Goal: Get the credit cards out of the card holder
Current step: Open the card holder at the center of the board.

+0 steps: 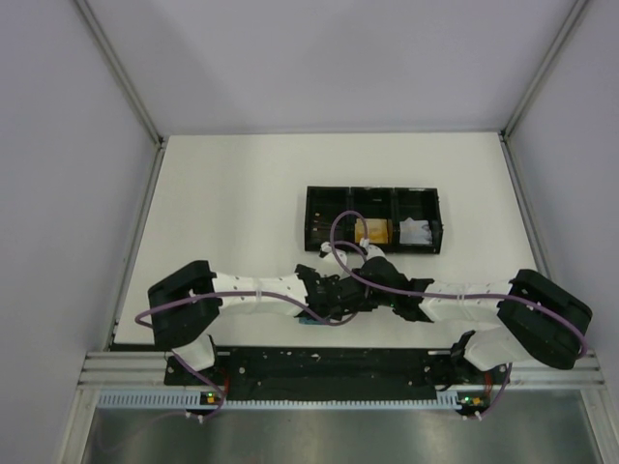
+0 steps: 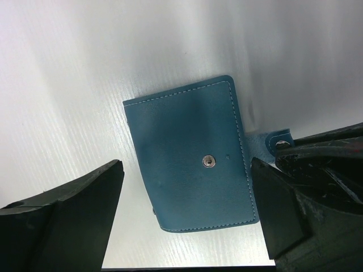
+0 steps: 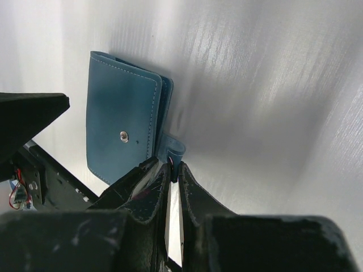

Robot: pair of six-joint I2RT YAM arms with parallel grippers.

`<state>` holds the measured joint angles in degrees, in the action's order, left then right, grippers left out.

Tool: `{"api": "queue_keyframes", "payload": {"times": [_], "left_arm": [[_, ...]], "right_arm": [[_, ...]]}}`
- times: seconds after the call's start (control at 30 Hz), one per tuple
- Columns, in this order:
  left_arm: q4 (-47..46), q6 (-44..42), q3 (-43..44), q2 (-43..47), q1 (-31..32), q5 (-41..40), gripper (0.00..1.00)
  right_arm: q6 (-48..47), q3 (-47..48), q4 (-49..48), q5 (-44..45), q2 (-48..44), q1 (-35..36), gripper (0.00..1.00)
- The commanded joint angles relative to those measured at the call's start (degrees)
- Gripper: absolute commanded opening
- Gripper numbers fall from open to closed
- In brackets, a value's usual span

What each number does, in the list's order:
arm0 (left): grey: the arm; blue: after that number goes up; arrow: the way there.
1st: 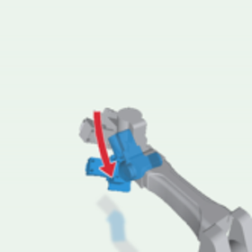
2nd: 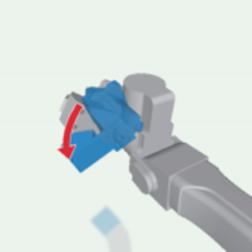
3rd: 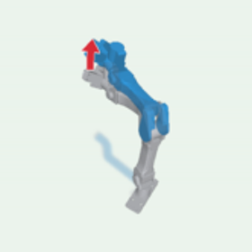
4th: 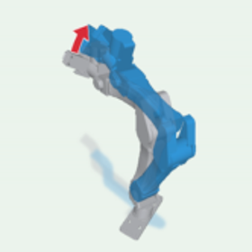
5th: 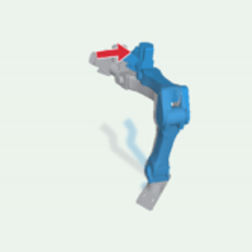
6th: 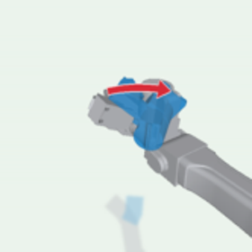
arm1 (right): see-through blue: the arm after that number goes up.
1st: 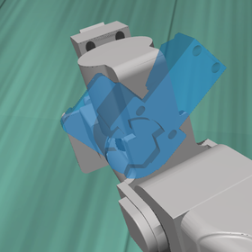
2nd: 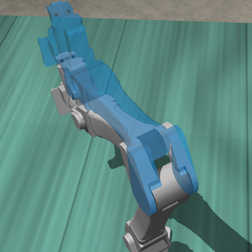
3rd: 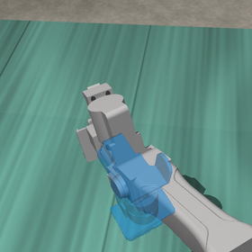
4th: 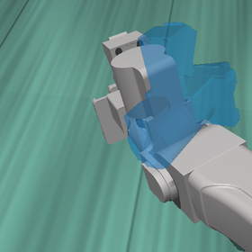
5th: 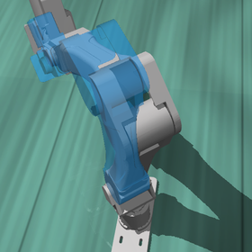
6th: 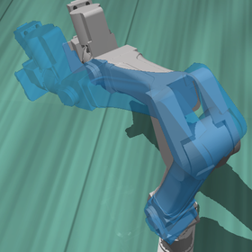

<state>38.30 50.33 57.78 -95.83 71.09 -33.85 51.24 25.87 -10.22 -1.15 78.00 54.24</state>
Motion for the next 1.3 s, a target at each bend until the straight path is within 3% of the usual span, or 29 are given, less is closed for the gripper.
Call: {"api": "queue_keyframes", "payload": {"times": [0.0,0.17,0.5,0.97,1.27], "left_arm": [[-0.7,-1.8,2.1,-0.9,0.9,1.9,0.96],[1.1,-0.9,1.7,-0.1,0.9,-1.0,0.85],[2.7,3.2,-2.8,8.1,0.5,-6.4,0.76],[3.0,6.2,-13.8,20.8,-6.9,-6.8,0.75],[-1.5,5.6,-21.7,27.4,-12.6,-2.3,0.75]], "right_arm": [[0.2,0.4,-2.5,0.9,-1.6,-0.1,0.0],[0.1,0.0,-1.8,2.3,-2.3,-0.4,0.0],[-0.5,-0.5,-0.2,3.1,-3.1,-1.1,0.0],[-1.1,-0.9,1.9,4.0,-4.3,-1.2,0.0],[-1.8,-0.8,2.6,4.3,-4.3,-1.3,0.0]]}}
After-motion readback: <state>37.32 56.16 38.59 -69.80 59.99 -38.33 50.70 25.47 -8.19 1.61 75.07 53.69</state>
